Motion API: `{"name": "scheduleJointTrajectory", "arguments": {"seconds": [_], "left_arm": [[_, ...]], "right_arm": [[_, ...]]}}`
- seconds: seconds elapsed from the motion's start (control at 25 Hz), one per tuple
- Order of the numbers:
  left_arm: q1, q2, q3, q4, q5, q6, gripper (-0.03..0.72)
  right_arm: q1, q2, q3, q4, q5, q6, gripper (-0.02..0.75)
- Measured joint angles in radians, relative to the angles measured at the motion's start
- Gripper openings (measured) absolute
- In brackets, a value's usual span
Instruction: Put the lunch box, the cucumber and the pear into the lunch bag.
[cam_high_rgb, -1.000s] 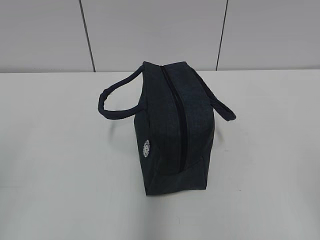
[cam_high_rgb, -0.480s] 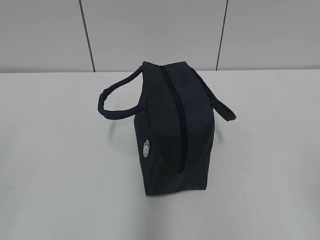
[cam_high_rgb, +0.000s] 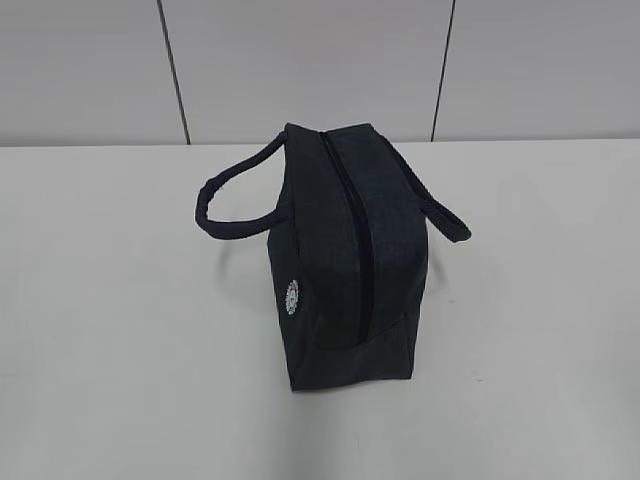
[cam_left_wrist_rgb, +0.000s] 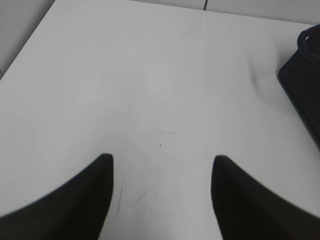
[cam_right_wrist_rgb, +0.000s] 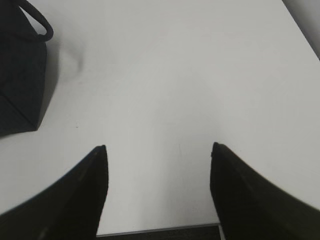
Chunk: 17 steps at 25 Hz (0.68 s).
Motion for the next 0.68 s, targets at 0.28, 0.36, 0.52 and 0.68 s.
{"name": "scheduleJointTrajectory", "arguments": {"seconds": [0.28,0.36,0.52,0.68], "left_arm": [[0.000,-0.001,0.000,0.000,0.000,0.000,0.424],[0.000,-0.001,0.000,0.000,0.000,0.000,0.424],[0.000,-0.001,0.000,0.000,0.000,0.000,0.419],[0.000,-0.001,0.000,0.000,0.000,0.000,0.413]], "right_arm": [[-0.004,-0.004,0.000,-0.002,0.000,0.000,0.475],[-0.004,-0.004,0.000,-0.004,0.000,0.000,0.475],[-0.004,-0.004,0.000,-0.004,0.000,0.000,0.476],[-0.004,-0.004,0.000,-0.004,0.000,0.000,0.475]]}}
